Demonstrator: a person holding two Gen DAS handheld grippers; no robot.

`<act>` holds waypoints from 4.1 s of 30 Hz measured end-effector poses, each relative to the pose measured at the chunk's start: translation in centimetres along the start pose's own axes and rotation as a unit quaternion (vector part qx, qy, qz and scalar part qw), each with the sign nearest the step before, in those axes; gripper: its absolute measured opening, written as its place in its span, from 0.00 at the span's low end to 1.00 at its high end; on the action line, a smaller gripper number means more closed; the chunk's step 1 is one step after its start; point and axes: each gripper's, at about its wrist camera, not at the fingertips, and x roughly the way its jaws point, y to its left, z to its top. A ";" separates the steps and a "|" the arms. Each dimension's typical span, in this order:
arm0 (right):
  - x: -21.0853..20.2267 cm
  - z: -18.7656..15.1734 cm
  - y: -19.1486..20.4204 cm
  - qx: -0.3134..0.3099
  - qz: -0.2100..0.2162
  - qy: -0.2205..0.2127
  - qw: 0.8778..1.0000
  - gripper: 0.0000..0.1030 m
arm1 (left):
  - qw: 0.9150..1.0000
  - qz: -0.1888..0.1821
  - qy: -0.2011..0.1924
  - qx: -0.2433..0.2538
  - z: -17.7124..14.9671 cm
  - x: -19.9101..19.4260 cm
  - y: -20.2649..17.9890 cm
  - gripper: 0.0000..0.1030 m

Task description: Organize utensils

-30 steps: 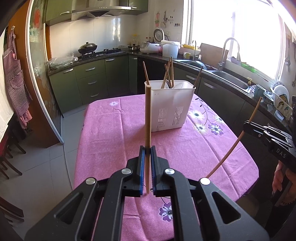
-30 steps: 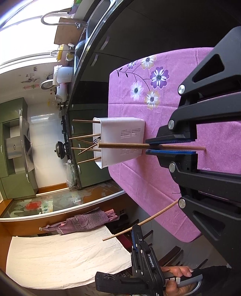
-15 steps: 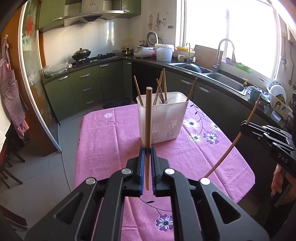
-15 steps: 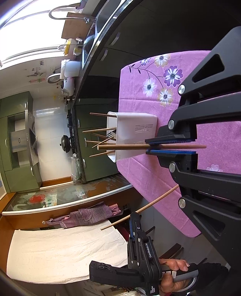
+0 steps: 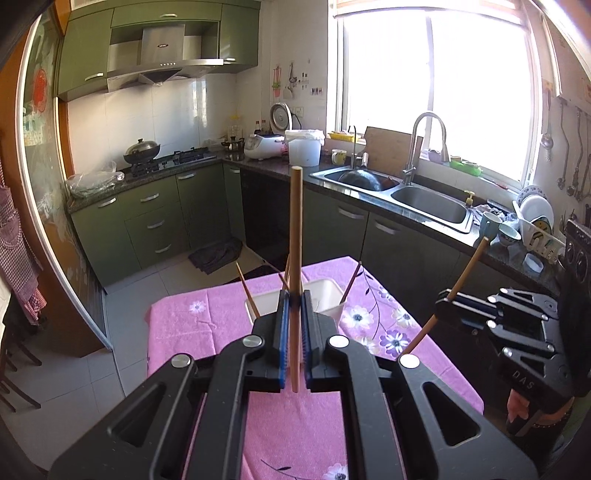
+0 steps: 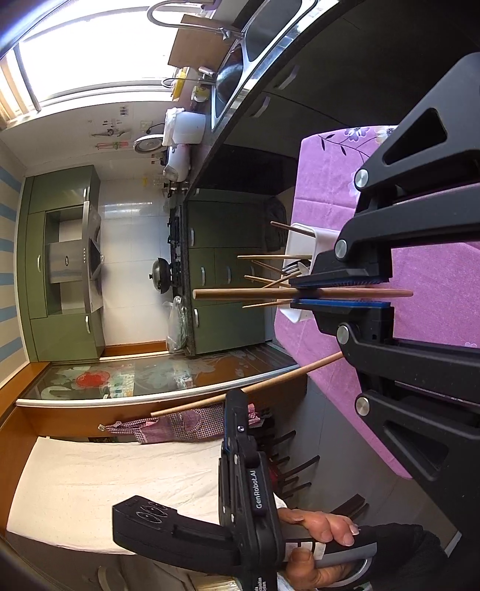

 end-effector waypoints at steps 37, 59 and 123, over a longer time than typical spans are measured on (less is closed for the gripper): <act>12.6 8.9 -6.9 0.028 -0.025 -0.026 0.999 0.06 | 0.999 0.036 0.028 -0.022 -0.2 14.3 2.2 0.14; 16.8 5.8 -6.5 0.032 -0.040 0.014 0.999 0.07 | 0.992 0.072 -0.065 -0.085 -10.1 0.3 3.6 0.85; -9.7 -11.6 4.4 0.029 -0.101 -0.070 0.992 0.95 | 0.990 0.088 -0.088 -0.067 -18.5 -8.9 -0.4 0.93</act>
